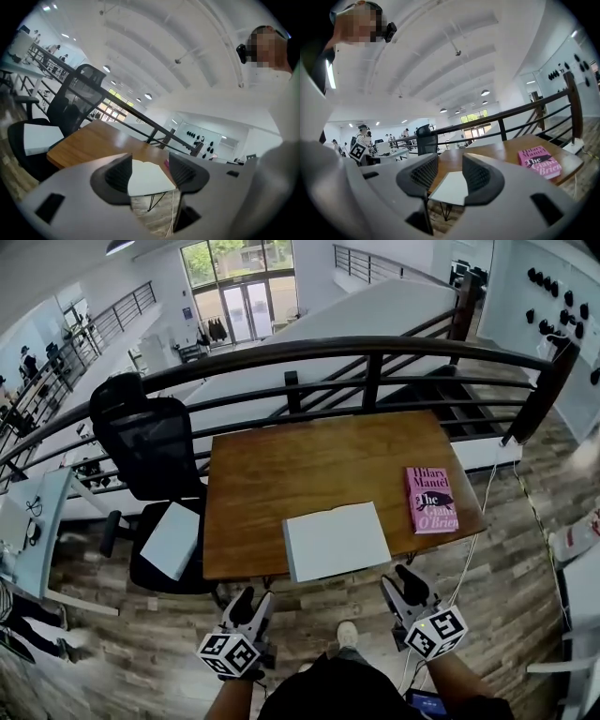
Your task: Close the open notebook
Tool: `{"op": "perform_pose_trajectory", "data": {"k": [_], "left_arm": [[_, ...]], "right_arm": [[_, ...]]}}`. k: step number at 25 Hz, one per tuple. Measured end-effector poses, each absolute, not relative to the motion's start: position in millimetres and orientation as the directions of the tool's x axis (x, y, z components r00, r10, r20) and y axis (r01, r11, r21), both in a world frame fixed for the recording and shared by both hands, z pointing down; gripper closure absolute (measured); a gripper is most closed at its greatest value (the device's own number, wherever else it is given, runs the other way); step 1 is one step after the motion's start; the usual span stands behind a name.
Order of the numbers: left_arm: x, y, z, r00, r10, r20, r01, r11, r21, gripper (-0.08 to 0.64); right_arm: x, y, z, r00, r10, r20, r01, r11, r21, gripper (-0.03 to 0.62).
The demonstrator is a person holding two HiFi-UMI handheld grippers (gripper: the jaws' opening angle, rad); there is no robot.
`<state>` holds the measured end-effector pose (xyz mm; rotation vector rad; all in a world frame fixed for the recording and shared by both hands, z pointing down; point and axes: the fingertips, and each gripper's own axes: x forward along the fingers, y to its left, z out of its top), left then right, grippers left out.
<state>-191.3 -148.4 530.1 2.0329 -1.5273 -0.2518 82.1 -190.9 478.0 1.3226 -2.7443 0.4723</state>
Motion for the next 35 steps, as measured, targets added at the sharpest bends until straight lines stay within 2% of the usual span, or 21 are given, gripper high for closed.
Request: {"op": "perform_pose_trajectory", "data": {"k": [5, 10, 15, 20, 26, 33, 35], "left_arm": [[-188, -164, 570, 0.324, -0.903, 0.282, -0.820, -0.120, 0.559, 0.313], [-183, -174, 618, 0.311, -0.884, 0.348, -0.766, -0.016, 0.643, 0.325], [-167, -183, 664, 0.321, -0.845, 0.427, -0.791, 0.008, 0.611, 0.327], [-156, -197, 704, 0.329, -0.810, 0.486, -0.757, 0.081, 0.649, 0.325], [-140, -207, 727, 0.334, -0.787, 0.519, -0.739, 0.123, 0.662, 0.325], [-134, -213, 749, 0.327, -0.791, 0.517, -0.641, 0.216, 0.736, 0.327], [-131, -217, 745, 0.331, -0.796, 0.507, -0.639, 0.207, 0.741, 0.379]], "right_arm": [[79, -209, 503, -0.626, -0.748, 0.222, -0.776, 0.566, -0.280, 0.439], [76, -210, 533, -0.629, -0.726, 0.278, -0.774, 0.549, -0.316, 0.439], [86, -205, 557, -0.634, -0.704, 0.318, -0.772, 0.556, -0.308, 0.439], [100, -212, 573, -0.635, -0.688, 0.352, -0.772, 0.550, -0.319, 0.439], [120, -225, 575, -0.617, -0.699, 0.362, -0.786, 0.519, -0.337, 0.457], [138, -229, 577, -0.611, -0.701, 0.368, -0.789, 0.502, -0.353, 0.490], [141, -230, 577, -0.611, -0.699, 0.372, -0.789, 0.500, -0.356, 0.499]]}}
